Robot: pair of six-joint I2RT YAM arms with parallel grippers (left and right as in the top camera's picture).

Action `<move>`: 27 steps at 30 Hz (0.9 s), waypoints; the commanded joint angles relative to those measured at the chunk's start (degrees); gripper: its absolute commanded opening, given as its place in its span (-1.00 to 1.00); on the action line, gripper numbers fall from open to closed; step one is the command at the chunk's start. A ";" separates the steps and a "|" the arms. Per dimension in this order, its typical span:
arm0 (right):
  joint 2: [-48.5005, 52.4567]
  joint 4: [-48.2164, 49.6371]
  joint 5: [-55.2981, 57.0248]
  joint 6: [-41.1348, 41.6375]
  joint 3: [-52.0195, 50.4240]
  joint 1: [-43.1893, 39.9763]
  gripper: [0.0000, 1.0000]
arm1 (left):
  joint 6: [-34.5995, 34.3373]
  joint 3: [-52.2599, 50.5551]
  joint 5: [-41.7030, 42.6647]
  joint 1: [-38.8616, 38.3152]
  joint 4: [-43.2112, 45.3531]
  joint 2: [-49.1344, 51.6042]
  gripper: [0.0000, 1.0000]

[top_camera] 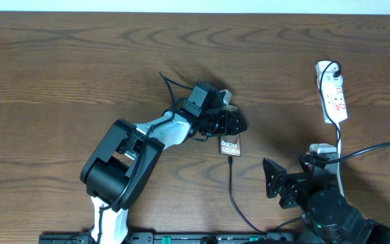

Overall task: Plug charger to phone and switch on socket
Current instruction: 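Lower the phone flat onto the table with the left gripper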

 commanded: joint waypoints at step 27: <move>5.42 0.33 0.09 5.73 0.59 -0.31 0.76 | 0.04 0.02 -22.84 -0.63 -17.81 4.66 0.69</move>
